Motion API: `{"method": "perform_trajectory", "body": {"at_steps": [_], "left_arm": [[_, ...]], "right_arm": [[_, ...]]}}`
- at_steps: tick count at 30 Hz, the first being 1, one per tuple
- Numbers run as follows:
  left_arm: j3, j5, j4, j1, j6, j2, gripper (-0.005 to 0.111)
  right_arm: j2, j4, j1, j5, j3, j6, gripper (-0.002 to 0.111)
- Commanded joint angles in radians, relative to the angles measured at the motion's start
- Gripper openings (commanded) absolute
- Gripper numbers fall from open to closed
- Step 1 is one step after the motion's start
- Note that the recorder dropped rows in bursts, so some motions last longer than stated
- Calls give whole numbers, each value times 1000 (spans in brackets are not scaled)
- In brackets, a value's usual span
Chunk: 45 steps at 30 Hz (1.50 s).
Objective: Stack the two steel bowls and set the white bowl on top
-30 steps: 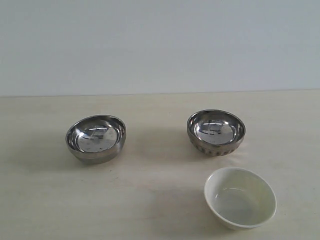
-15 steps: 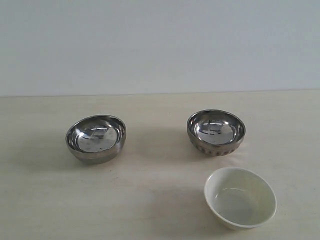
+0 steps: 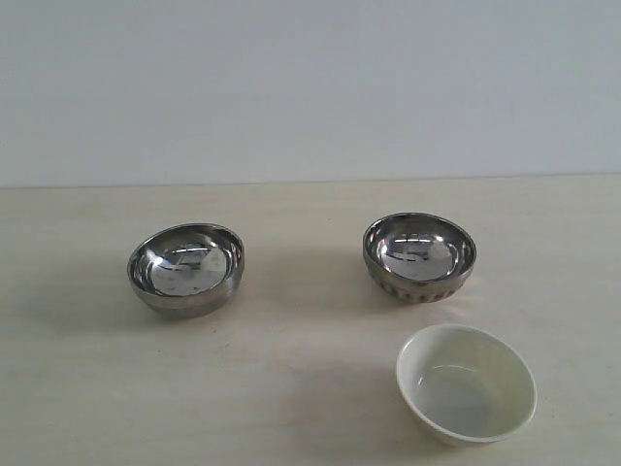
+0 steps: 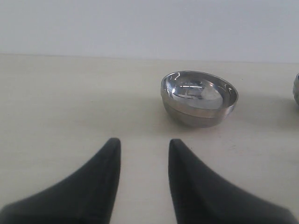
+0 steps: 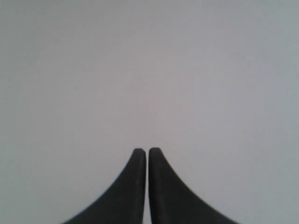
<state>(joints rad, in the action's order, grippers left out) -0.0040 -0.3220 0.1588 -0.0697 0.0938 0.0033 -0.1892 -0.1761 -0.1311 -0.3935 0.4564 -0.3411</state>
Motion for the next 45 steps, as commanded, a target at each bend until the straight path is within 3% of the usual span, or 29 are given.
{"method": "perform_trajectory", "body": {"at_steps": [1, 7, 14, 15, 19, 21, 29, 45], "left_arm": [[4, 7, 1, 3, 3, -3, 32], [4, 7, 1, 3, 3, -3, 32], [4, 7, 1, 3, 3, -3, 32], [4, 7, 1, 3, 3, -3, 32], [4, 7, 1, 3, 3, -3, 32], [4, 7, 1, 3, 3, -3, 32], [4, 7, 1, 3, 3, -3, 32], [4, 7, 1, 3, 3, -3, 32]], "right_arm": [[-182, -19, 3, 286, 133, 1, 0], [-465, -19, -6, 607, 306, 25, 0], [-781, 18, -147, 718, 420, 98, 5], [-815, 30, -174, 701, 420, 98, 10], [-1034, 96, -348, 537, 423, 98, 71], [-1149, 100, -403, 477, 447, 82, 82], [-1509, 107, -576, 351, 607, 8, 82], [-1926, 109, -610, 238, 885, -177, 82]]}}
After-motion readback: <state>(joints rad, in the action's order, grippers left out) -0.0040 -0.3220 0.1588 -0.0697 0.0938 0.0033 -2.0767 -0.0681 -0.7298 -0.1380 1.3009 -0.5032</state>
